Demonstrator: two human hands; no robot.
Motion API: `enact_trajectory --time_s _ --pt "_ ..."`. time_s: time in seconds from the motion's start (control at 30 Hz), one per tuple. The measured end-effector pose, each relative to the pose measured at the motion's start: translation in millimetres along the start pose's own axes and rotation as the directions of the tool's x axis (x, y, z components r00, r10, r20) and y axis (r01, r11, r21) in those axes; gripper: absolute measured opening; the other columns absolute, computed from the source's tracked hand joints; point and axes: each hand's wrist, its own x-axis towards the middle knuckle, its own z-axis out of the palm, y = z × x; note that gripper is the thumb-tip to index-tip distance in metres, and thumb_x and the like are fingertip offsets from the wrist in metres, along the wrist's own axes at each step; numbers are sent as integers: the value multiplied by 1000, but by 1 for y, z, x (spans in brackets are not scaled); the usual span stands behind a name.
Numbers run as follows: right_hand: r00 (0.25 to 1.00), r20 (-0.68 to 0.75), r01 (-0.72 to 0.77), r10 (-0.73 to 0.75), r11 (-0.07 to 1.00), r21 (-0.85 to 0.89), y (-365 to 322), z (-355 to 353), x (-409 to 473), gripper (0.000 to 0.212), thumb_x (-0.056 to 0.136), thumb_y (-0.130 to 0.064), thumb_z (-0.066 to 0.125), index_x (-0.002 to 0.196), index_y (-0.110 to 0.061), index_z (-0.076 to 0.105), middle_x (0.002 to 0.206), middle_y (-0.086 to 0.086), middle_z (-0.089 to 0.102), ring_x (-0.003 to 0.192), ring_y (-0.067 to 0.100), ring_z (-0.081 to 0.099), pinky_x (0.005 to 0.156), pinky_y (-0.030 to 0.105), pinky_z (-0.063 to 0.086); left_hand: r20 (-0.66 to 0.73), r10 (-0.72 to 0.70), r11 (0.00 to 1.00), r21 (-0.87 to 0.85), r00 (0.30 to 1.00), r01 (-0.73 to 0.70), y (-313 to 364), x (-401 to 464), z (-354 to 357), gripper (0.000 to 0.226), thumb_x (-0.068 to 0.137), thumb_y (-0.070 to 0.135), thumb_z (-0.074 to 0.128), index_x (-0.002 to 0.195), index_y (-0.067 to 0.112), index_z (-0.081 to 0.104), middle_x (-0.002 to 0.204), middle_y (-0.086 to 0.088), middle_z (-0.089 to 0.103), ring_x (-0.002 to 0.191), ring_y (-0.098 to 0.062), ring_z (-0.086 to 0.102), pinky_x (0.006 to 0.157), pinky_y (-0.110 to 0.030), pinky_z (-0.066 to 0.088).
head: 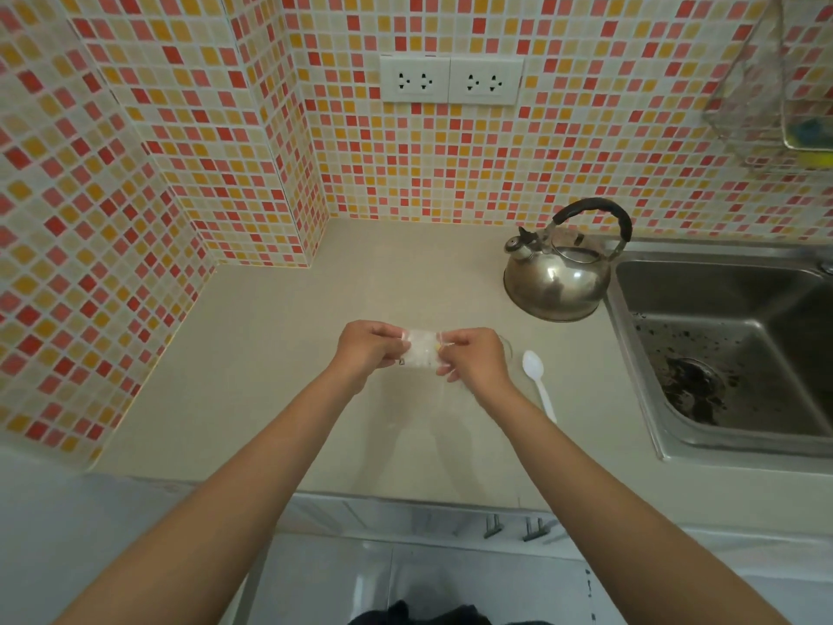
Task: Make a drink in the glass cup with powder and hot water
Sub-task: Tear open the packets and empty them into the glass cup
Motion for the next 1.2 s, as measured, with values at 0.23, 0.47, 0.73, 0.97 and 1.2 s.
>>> enact_trajectory --time_s 0.23,0.47,0.73,0.97,1.2 --pt "995 -101 -40 21 982 -183 34 48 14 36 83 0 60 118 -6 60 97 21 71 77 32 70 68 40 59 -150 -44 997 61 988 53 -34 14 -5 23 71 -10 69 67 11 60 68 -8 62 63 -22 61 63 -26 53" --pt "997 -72 -19 -8 932 -361 54 59 20 43 86 -2 49 129 -8 56 124 14 64 111 29 62 91 34 50 -133 -34 982 181 991 58 -54 29 7 16 73 -8 68 84 0 75 91 -21 73 75 -26 66 84 -35 57" --pt "998 -19 39 -56 866 -499 63 63 24 34 86 -1 48 119 1 58 119 20 63 106 35 61 88 41 52 -109 10 947 319 994 26 -70 37 7 21 74 -10 64 90 -1 73 96 -19 72 85 -27 68 77 -27 54" --pt "986 74 156 -150 667 -729 68 60 22 23 89 -2 42 102 -2 61 108 17 56 92 33 60 73 37 48 -53 126 833 549 991 -77 -79 40 9 29 72 3 71 101 5 71 105 -11 66 97 -24 64 88 -34 51" --pt "975 143 216 -168 591 -777 65 57 14 30 89 1 39 112 -3 59 114 16 54 101 33 58 78 37 49 -22 170 797 591 985 -124 -83 39 7 29 75 9 69 104 9 69 105 -8 61 98 -23 60 86 -31 48"
